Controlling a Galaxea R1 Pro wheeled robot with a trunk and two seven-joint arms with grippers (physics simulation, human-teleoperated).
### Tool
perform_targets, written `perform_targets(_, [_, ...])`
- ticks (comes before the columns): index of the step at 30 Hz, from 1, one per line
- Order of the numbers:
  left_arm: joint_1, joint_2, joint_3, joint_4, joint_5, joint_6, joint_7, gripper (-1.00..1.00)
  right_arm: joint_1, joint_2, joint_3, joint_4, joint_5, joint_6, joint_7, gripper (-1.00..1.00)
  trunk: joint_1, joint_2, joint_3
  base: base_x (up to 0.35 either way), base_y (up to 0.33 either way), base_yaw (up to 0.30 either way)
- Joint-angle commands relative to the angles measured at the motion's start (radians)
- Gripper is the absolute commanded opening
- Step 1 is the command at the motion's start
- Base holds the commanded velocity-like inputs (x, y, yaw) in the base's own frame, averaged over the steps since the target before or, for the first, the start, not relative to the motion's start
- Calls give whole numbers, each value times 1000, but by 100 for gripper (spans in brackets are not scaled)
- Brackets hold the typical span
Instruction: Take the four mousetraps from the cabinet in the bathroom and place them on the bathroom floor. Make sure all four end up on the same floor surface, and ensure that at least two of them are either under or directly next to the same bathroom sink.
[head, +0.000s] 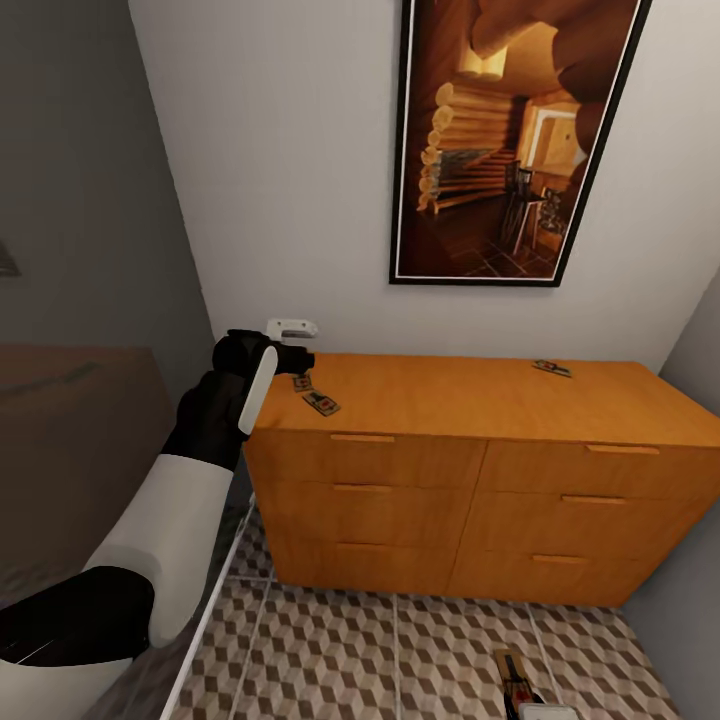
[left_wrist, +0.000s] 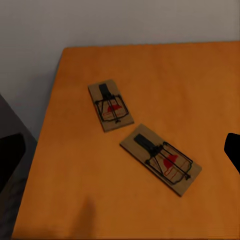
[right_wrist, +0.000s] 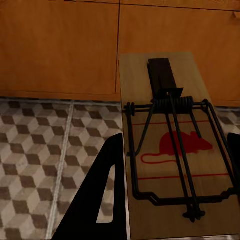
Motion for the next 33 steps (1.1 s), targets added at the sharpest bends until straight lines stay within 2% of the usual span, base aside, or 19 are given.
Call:
perform_targets(1, [-1, 0, -1, 1, 7, 3, 8, 100, -1, 0, 0, 1, 0, -3, 0, -100, 0, 0, -1, 174, 0, 0])
perform_targets(13, [-1, 0, -1, 36, 8, 3, 8, 100, -1, 0, 0, 1, 0, -3, 0, -100, 0, 0, -1, 187, 0, 0])
perform_targets(18, [5, 0, -1, 82, 7, 2, 6, 100, -1, 0, 0, 1, 0, -3, 0, -100, 0, 0, -1, 150, 0, 0])
perform_targets(33, [10, 0, -1, 96, 6, 2, 6, 100, -1, 0, 0, 1, 0, -4, 0, -100, 0, 0, -8, 14, 0, 0])
